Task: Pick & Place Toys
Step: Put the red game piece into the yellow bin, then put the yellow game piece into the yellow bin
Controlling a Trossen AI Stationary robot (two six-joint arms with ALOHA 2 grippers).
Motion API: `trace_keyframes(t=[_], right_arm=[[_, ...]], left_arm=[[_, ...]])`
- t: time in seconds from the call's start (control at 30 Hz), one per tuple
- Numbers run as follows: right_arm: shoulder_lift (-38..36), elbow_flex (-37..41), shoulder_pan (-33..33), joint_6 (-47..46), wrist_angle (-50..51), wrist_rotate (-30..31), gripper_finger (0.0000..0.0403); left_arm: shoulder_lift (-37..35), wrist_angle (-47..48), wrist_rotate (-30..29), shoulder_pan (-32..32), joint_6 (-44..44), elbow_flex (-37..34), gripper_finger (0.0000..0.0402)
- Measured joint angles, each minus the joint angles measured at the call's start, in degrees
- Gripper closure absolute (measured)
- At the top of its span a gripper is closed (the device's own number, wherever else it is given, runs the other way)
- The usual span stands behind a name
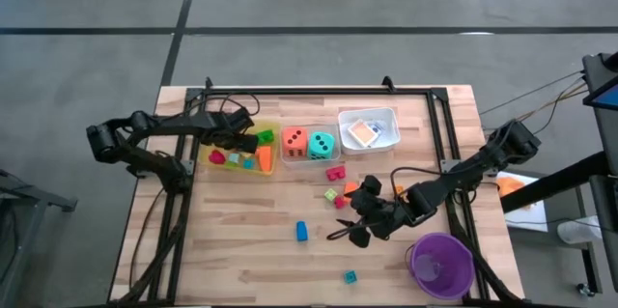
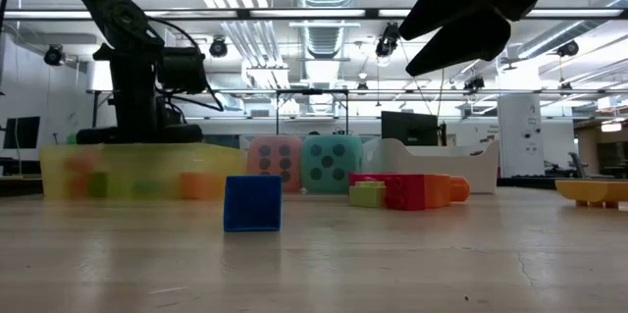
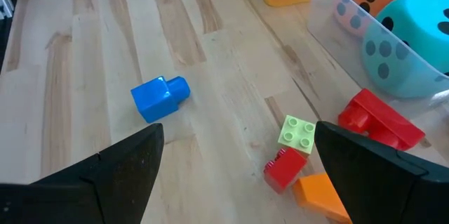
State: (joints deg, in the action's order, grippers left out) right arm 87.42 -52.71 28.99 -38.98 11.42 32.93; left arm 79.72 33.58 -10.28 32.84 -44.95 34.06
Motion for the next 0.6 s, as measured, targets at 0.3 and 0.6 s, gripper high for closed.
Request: trace_keyframes(t=[0.3,0.6], right_arm=[[0.0,0.0,0.0,0.0,0.0,0.0,0.0036],[0.0,0.0,0.0,0.0,0.0,0.0,0.0036]], left_arm=[[0.0,0.1,3.5,0.0,1.8,0.0,0.0103],[0.0,0.1,3.8,0.0,1.6,0.0,0.0054]])
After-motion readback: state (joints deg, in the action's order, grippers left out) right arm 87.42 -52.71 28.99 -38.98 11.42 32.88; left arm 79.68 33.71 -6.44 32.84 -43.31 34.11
